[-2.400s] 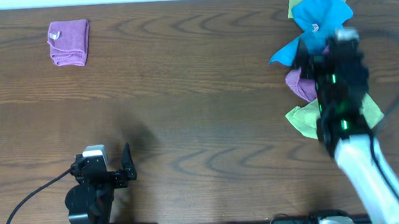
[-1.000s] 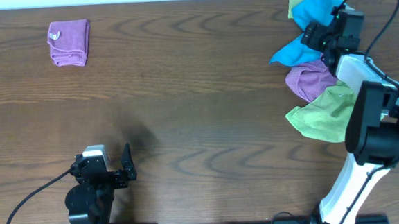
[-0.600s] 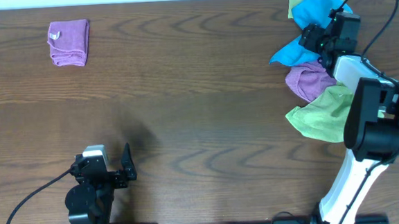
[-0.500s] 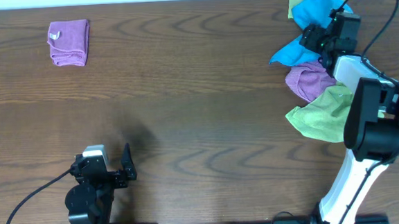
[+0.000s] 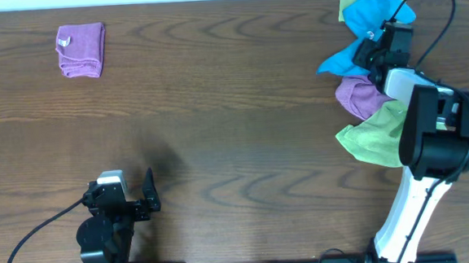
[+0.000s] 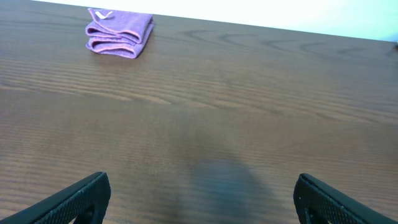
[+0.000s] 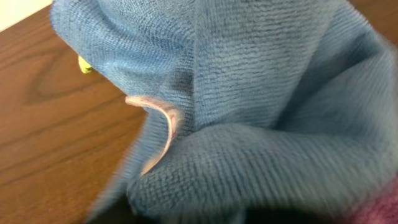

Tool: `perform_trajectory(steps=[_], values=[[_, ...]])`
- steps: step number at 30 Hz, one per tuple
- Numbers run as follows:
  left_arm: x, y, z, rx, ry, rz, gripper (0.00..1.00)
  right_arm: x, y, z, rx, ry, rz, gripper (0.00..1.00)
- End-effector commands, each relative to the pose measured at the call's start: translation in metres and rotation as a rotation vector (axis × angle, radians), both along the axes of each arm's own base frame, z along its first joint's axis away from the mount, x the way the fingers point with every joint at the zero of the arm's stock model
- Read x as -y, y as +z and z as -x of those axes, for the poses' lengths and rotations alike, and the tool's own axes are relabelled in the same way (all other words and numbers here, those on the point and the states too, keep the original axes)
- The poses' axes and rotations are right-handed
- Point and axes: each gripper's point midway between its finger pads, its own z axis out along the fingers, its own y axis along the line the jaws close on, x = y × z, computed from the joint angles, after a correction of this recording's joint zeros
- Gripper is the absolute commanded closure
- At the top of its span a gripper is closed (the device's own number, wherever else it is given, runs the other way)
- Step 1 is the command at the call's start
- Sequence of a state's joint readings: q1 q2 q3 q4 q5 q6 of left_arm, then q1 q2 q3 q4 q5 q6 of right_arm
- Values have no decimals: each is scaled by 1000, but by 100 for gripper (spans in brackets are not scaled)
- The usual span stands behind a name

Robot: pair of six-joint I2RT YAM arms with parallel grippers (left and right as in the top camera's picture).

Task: Fold the cloth
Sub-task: 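Reach the right gripper to the blue cloth atop the pile and grasp it, then lift the blue cloth with the right gripper and drop it flat at center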

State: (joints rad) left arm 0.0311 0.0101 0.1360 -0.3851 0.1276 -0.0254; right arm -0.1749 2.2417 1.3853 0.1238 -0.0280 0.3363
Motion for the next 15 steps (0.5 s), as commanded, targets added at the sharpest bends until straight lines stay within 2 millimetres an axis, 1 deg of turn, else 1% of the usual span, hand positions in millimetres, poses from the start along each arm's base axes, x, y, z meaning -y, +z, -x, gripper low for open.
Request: perform_trajectory(steps=[1,2,4,6,11,15], values=[[-1,-9,0,-18,3,-7,5,-12,-3,-8,6,24,-20,93],[-1,-9,0,-18,3,-7,5,-13,0,-11,14,27,-20,99],[-1,-9,0,-18,3,-7,5,-20,9,-19,37,52,-31,99],[-1,-9,0,-18,3,-7,5,-28,24,-28,70,81,-44,99],[-1,-9,0,-18,3,-7,5,-44,73,-47,162,136,-50,99],[-1,-9,0,-18,3,-7,5,-50,103,-48,171,179,-8,98]])
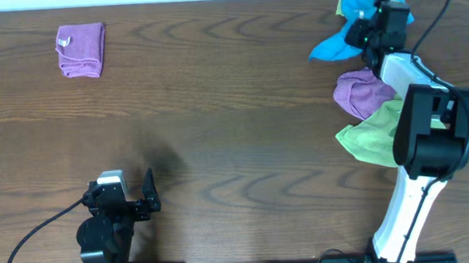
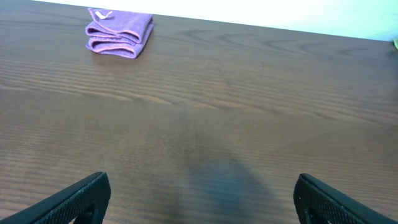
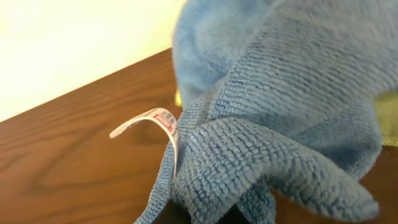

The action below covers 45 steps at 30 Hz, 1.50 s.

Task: Fold the cloth
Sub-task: 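Lift the blue cloth with the right gripper and drop it flat at center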

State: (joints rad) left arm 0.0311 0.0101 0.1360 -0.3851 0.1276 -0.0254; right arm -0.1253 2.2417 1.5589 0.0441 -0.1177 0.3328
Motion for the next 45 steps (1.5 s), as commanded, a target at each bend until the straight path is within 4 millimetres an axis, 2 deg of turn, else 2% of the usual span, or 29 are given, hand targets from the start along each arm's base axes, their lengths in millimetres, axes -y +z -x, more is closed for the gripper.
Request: perform_trajectory(steps=[1,5,8,15,17,22,27,29,35,36,37,38,40,42,45], values=[[-1,-9,0,-18,3,-7,5,-13,52,-6,71,68,46,99],[-1,-9,0,-18,3,-7,5,-21,75,4,62,96,55,99],[-1,-9,0,-18,3,-7,5,-40,103,10,102,193,62,99],[-1,-9,0,-18,3,-7,4,-97,200,37,269,370,62,99],[-1,-9,0,-18,3,-7,5,-123,234,51,336,437,59,99],[-1,-9,0,-18,3,-7,5,-187,289,86,451,579,39,99],[-1,-9,0,-18,3,-7,5,-235,341,126,569,678,29,99],[-1,-9,0,-18,3,-7,5,-254,366,149,628,722,21,99],[-1,-9,0,-18,3,-7,5,-276,425,206,765,797,1,99],[-1,-9,0,-18,3,-7,5,-276,435,215,790,802,0,91],[-1,-9,0,-18,3,-7,4,-275,441,222,799,805,0,49],[-1,-9,0,-18,3,-7,5,-273,440,227,784,804,0,1],[-1,-9,0,-18,3,-7,5,-272,416,233,665,816,-9,1],[-1,-9,0,-18,3,-7,5,-270,378,238,492,827,-20,1],[-1,-9,0,-18,3,-7,5,-269,340,246,325,836,-30,1]])
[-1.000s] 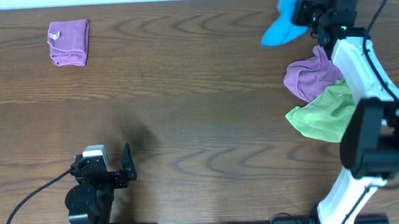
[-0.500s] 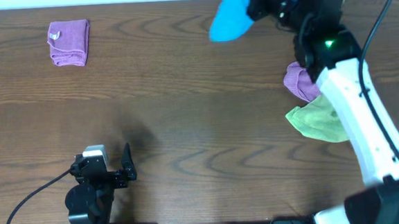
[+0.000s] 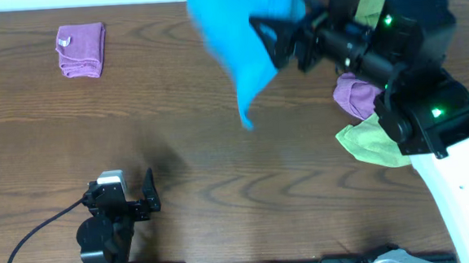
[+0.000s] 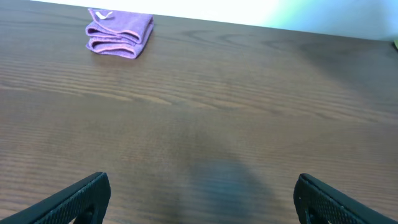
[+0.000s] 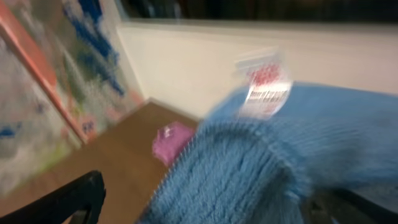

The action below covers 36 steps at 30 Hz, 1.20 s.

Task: Fold the cloth
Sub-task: 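Lift the blue cloth with the right gripper and drop it flat at center, then move the left gripper to the blue cloth's left corner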

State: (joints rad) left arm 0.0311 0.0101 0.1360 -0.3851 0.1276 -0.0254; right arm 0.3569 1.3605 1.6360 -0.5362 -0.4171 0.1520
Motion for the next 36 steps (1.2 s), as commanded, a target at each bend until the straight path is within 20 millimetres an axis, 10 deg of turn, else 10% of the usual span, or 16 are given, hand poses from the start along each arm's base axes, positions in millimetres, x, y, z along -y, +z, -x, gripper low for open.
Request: perform_trajectory(steps=[1,11,17,19,22,36], values=[[-1,-9,0,-18,3,-7,5,-5,-36,0,-125,12,47,1],[-1,-9,0,-18,3,-7,5,20,-97,8,-326,-93,198,1],[-1,-9,0,-18,3,-7,5,23,-188,9,-541,-80,340,12],[-1,-9,0,-18,3,-7,5,22,-224,11,-629,-71,380,25],[-1,-9,0,-18,3,-7,5,23,-256,14,-727,-77,408,99],[-1,-9,0,-18,3,-7,5,49,-307,8,-806,-186,565,99]])
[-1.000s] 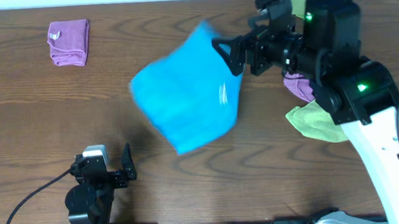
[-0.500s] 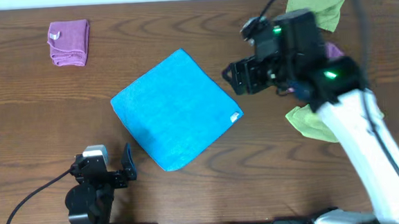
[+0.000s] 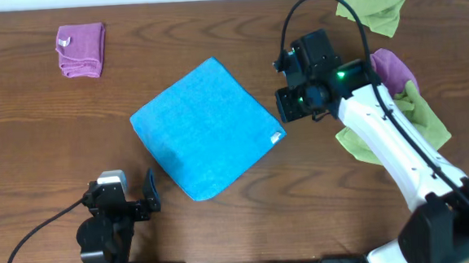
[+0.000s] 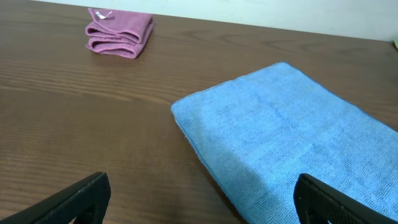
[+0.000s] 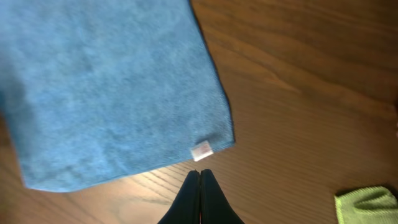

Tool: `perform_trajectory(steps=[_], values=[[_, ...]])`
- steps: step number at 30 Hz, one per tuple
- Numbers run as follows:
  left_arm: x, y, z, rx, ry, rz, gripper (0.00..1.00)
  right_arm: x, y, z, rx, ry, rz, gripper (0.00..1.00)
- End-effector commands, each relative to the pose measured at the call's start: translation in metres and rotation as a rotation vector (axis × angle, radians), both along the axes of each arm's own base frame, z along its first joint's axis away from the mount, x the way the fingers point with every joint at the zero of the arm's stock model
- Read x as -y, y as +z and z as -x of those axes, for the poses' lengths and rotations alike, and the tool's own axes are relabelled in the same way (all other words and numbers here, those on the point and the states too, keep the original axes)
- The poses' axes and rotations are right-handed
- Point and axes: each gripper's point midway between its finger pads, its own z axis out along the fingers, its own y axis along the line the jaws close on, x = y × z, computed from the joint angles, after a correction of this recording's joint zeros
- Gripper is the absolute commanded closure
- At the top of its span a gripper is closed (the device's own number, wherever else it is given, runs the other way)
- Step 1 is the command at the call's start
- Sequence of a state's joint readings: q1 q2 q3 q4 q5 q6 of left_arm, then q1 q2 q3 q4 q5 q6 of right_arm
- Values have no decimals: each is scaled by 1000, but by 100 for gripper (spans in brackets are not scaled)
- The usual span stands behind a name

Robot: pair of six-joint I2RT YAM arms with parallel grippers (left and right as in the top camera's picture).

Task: Fold the cloth
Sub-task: 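Move the left gripper to the blue cloth's left corner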

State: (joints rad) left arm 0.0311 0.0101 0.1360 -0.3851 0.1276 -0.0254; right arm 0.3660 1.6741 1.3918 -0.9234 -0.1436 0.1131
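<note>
A blue cloth (image 3: 205,125) lies spread flat at a slant in the middle of the table, and its near part fills the right of the left wrist view (image 4: 280,130). Its white tag (image 5: 201,150) marks the right corner. My right gripper (image 3: 284,112) hangs just off that corner, its fingers (image 5: 200,186) shut together with nothing between them. My left gripper (image 3: 150,194) rests open at the table's front, its fingertips (image 4: 74,196) near the cloth's front edge without touching it.
A folded purple cloth (image 3: 81,49) sits at the back left, also in the left wrist view (image 4: 119,32). At the right lie a green cloth (image 3: 369,5), a purple cloth (image 3: 394,69) and a light green cloth (image 3: 398,134) partly under the right arm.
The blue cloth was hanging in the air from my right gripper over the back of the table. Now it lies flat in the middle, released, with the gripper shut beside its tagged corner.
My right gripper was down in the pile of cloths at the back right, on the blue one. Then the blue cloth was pulled up off the pile, then held high over the table. Now it lies spread out. The left arm stayed still throughout.
</note>
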Motion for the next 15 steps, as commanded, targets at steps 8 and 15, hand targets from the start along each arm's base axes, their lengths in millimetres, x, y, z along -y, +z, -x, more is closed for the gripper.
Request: perform_trajectory(steps=[8,15], values=[[-1,-9,0,-18,3,-7,5,-1,19,29,-37,26,-36,99],[1,-8,0,-15,0,14,5,1,39,42,-11,53,-57,99]])
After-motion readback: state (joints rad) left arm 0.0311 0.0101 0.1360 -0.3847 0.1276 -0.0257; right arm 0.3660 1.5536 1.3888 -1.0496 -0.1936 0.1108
